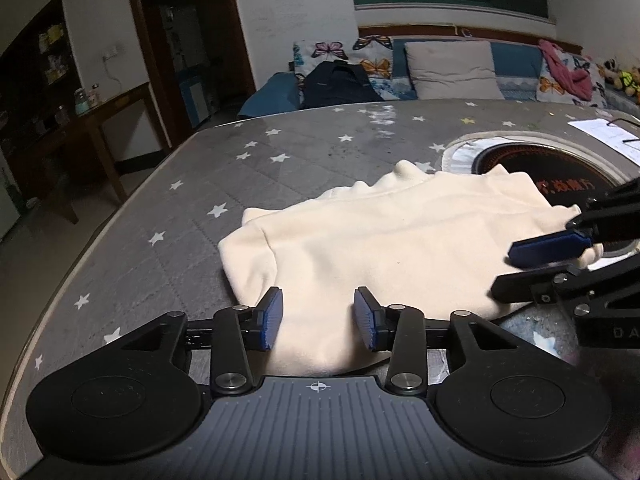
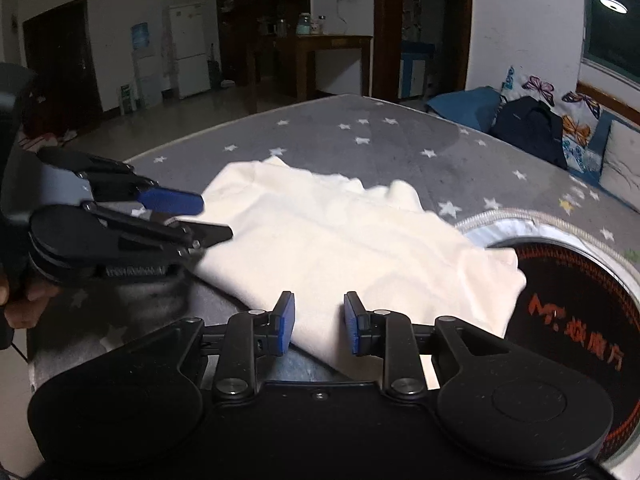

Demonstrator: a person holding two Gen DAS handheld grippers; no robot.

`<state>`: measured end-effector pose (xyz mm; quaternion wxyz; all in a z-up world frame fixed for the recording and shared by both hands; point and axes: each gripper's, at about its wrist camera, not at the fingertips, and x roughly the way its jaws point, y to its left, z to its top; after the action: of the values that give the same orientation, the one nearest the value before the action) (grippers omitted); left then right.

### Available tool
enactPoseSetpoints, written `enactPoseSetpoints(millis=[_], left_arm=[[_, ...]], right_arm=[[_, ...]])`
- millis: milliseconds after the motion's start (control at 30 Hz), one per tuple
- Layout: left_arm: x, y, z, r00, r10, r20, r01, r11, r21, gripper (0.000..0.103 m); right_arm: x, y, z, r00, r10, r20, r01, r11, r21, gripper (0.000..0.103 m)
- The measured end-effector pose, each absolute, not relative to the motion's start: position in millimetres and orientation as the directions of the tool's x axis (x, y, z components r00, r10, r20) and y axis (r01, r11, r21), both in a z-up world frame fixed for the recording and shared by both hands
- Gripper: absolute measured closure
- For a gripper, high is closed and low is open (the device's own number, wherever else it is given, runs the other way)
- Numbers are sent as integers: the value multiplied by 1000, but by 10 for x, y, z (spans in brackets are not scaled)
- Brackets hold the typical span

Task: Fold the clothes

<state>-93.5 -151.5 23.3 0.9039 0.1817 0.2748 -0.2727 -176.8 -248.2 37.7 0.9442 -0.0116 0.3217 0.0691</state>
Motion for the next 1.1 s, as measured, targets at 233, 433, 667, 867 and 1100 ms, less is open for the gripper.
enactPoseSetpoints(millis=[233,433,667,867,1100], left_arm=[[-944,-1645,314,724,-391,-569,556,818,146,36],[-915,-1681,365,767,-371,-523,511,846,150,32],[-673,-1249,382,830,-290,-477,383,918,108,25],[-509,-754,306,871,-171,-460,256,958,128,23],[-198,-282,204,891,21,-454,56,986,156,22]], right_arm=[[-1895,-2527,411,807,89,-584,-81,996,39,65],[-2039,-2641,399,828,33,-560,2,998,62,57],[-2235,-2959,419,839,-71,-539,133,988,77,53],[-2414,-3378,374,819,-193,-541,272,960,70,52],[-2671,-3955,344,760,-371,-534,460,887,39,50]])
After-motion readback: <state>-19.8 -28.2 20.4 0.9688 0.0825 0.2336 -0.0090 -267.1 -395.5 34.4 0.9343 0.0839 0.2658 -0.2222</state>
